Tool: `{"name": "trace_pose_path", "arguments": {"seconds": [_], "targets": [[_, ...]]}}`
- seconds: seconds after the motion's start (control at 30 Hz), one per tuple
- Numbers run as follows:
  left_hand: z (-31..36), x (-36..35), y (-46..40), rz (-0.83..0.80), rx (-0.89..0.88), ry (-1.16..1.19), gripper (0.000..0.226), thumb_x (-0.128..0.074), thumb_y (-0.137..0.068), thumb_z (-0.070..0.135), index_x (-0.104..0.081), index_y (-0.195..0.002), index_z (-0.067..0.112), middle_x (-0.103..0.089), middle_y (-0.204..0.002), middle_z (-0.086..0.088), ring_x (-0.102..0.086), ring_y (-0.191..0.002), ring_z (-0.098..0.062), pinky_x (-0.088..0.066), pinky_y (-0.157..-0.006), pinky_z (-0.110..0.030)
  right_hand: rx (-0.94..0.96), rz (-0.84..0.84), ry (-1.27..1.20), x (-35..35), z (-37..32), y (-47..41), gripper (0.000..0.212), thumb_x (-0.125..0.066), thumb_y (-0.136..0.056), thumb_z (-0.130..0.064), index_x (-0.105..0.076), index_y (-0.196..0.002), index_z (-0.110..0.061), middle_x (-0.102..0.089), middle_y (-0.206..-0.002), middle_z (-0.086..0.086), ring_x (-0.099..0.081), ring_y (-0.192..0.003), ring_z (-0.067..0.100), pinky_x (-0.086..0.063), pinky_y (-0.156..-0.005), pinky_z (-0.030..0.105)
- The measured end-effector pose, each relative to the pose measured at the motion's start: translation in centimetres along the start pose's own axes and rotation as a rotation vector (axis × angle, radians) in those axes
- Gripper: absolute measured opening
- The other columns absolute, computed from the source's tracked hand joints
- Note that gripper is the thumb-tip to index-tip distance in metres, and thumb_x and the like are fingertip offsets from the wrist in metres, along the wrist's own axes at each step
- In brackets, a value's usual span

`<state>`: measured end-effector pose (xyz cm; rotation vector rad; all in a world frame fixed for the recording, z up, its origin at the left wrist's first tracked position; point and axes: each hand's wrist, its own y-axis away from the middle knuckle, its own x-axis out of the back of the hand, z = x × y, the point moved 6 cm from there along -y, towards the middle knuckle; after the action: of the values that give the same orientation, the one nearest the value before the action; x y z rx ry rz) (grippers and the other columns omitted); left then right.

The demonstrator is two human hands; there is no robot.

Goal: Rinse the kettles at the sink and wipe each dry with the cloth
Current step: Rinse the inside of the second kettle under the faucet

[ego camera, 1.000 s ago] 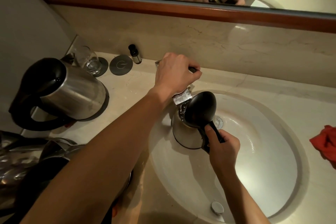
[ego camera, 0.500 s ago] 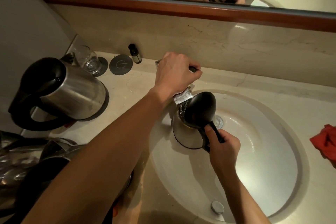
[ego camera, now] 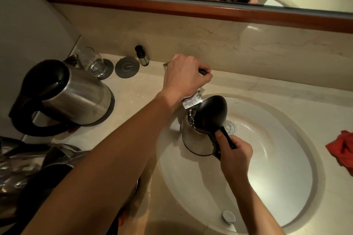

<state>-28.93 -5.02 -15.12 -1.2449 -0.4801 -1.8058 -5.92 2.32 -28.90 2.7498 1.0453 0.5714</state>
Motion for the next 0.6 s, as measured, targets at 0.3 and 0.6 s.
{"name": "trace_pose_path", "arguments": {"seconds": [0.3,0.6], "targets": [[-0.09,-0.03,-0.01,-0.003,0.007,0.008,0.020,-0.063,-0.086,0.045,-0.079,-0.091,0.033,-0.075,-0.080,0.008,-0.065,-0.084,-0.019,-0.037,-0.079,-0.027,0.037,-0.007,-0.008,0.08,-0.30,-0.02,0.079,-0.066,-0.073,-0.064,-0.057,-0.067,0.014,-0.047,-0.060,0.034,-0.039,-0.055,0.025,-0.038,-0.057,0.038],[-0.02,-0.06,0.06,-0.008,0.003,0.008,0.021,-0.062,-0.085,0.043,-0.079,-0.090,0.033,-0.075,-0.080,0.007,-0.065,-0.083,-0.020,-0.035,-0.075,-0.026,0.065,0.009,0.033,0.16,-0.57,0.05,0.077,-0.065,-0.074,-0.064,-0.058,-0.064,0.012,-0.047,-0.059,0.033,-0.042,-0.053,0.041,-0.044,-0.053,0.048]]}}
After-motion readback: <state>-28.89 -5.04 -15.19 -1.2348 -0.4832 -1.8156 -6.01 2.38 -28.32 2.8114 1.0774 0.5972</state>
